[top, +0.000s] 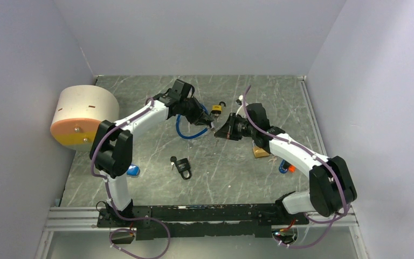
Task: Unlock with the key
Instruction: Unlock the lock.
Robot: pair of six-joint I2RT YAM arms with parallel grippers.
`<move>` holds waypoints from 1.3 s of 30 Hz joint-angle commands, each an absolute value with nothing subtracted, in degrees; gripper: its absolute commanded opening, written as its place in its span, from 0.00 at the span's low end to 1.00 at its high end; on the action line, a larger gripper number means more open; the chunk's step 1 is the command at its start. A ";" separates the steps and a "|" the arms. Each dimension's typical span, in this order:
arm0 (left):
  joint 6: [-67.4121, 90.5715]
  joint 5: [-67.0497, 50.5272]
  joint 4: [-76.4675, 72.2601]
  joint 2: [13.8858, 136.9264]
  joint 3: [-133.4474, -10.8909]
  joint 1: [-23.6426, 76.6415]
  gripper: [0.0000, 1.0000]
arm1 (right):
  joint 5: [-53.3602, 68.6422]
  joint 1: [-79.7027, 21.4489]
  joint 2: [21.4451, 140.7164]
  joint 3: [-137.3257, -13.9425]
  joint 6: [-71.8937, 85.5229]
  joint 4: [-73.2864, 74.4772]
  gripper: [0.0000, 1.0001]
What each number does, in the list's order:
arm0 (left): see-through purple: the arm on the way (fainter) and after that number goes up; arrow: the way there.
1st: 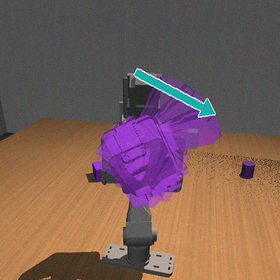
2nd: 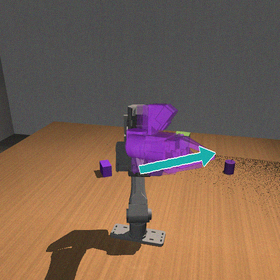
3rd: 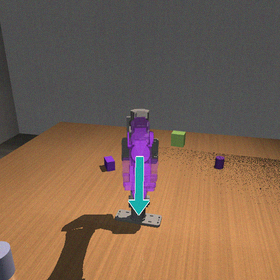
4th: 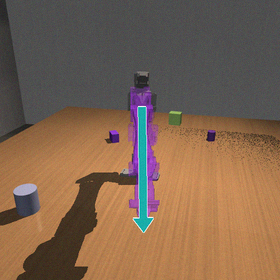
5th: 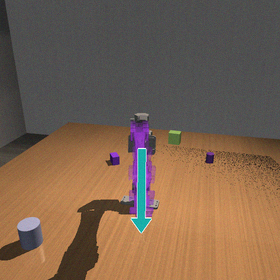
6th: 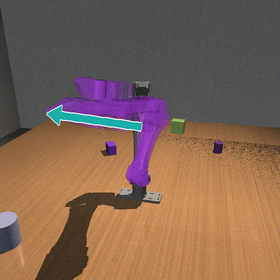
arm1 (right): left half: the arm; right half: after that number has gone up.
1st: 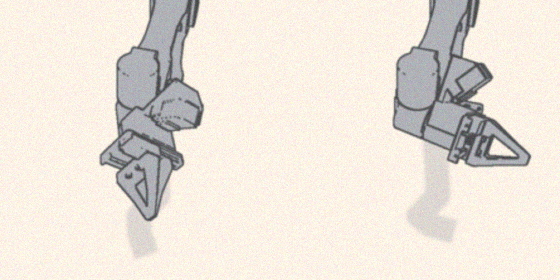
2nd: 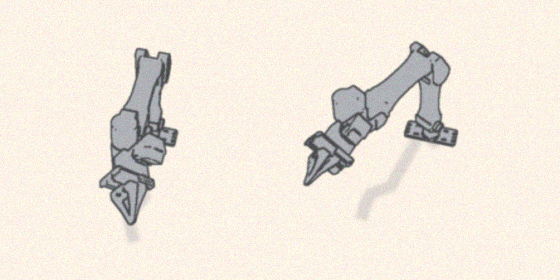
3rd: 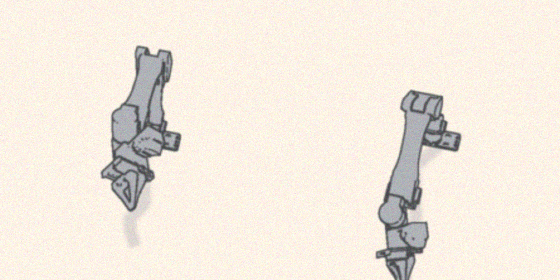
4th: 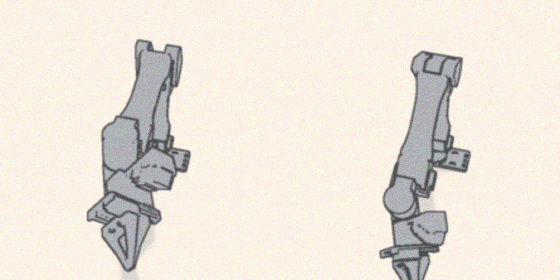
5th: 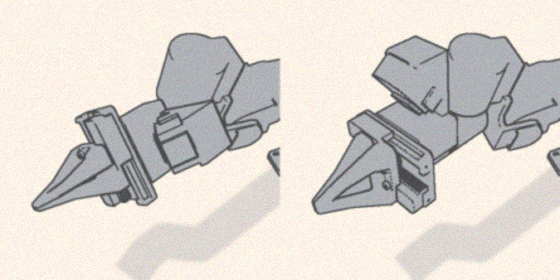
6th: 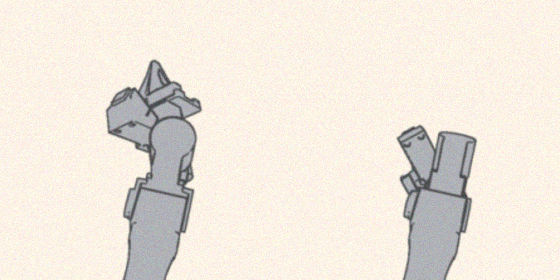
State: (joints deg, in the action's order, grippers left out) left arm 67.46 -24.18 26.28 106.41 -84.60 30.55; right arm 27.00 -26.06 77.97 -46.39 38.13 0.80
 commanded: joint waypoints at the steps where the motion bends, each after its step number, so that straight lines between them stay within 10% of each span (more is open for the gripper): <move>1: 68.61 -26.57 24.99 102.70 -84.03 30.34 0.03 | 24.48 -25.63 78.52 -49.82 39.68 -0.38 0.00; 22: 70.03 -29.38 21.29 98.42 -79.28 30.41 0.03 | 29.78 -21.91 86.89 -58.24 48.45 3.48 0.00; 29: 70.03 -24.97 19.07 96.59 -77.61 30.08 0.02 | 32.80 -21.88 75.69 -47.01 46.62 -8.84 0.48; 39: 70.99 -24.47 16.93 95.89 -76.74 29.36 0.02 | 35.58 -22.45 69.95 -42.82 44.06 -10.53 0.52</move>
State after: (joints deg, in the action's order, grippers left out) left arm 70.35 -24.10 19.68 98.39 -76.14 29.69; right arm 34.11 -22.02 69.89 -42.28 46.39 -7.44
